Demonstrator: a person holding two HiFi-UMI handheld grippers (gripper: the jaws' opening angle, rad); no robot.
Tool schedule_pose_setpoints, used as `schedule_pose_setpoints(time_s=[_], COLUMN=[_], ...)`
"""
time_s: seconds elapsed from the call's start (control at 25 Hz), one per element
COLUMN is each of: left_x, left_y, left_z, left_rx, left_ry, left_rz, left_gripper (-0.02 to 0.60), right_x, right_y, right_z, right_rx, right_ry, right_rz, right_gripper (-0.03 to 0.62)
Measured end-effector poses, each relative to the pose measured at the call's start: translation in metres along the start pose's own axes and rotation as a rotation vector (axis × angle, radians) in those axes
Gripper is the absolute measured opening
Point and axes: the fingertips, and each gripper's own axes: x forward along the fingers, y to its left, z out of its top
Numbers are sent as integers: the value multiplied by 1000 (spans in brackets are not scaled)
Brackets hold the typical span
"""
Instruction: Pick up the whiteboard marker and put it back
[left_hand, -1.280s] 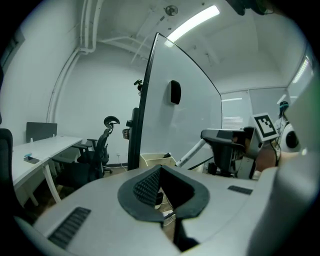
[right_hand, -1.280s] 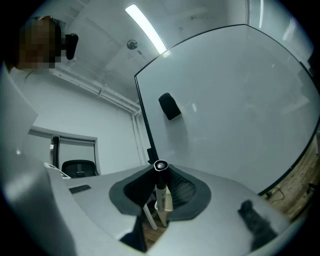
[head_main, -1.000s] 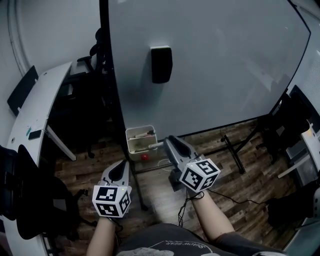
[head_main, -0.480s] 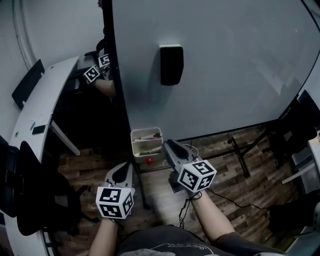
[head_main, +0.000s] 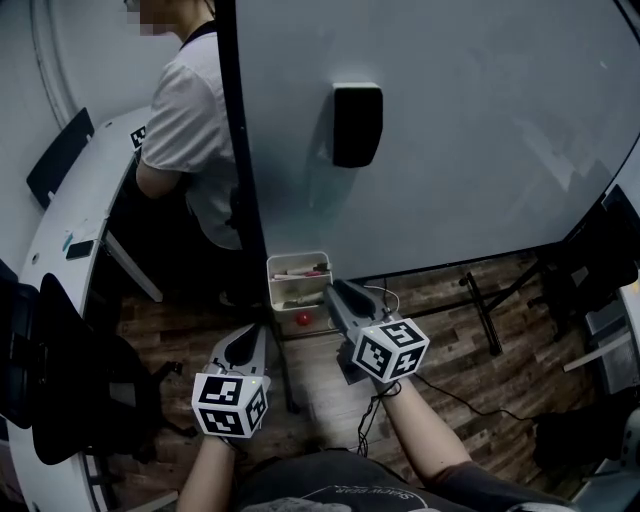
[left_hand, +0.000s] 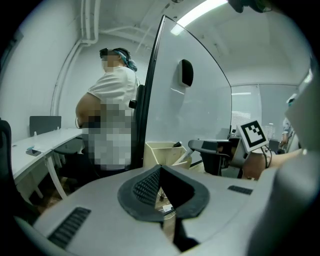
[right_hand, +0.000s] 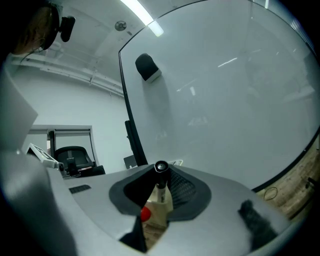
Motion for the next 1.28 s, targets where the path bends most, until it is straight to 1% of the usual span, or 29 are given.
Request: schedule_pose_setpoints(time_s=[0.16,0.28,0.4,0.6,0.8,1.08,1.28], left_x=[-2,-3,-5,-10,-19,-42,-66], left_y=[2,2,1,-2,-7,-18,-21], left_z=[-2,-3,-4,-7,-7,-7,-7], left_rx=[-2,2,7,9,16,39,45], left_ry=[5,6,9,9,8,-2,-18], left_rz=[4,3,0,-11,-35,-76,-97], left_gripper=[14,14,14,14,14,14,14], right_x=[2,3,3,-6,-18,-46,-74], right_y=[3,4,7,8,13,19,27], right_z=[-2,-1,-2,-6,-7,3,14], right_rx=[-14,6,-12,-27,-29,-28,-33], right_ry=[-7,-28,-19,-12,-8,-56,-106], right_rz=[-11,-10,-9,-35,-59,-125,-196], right_gripper=[83,83,89,91,114,129,132])
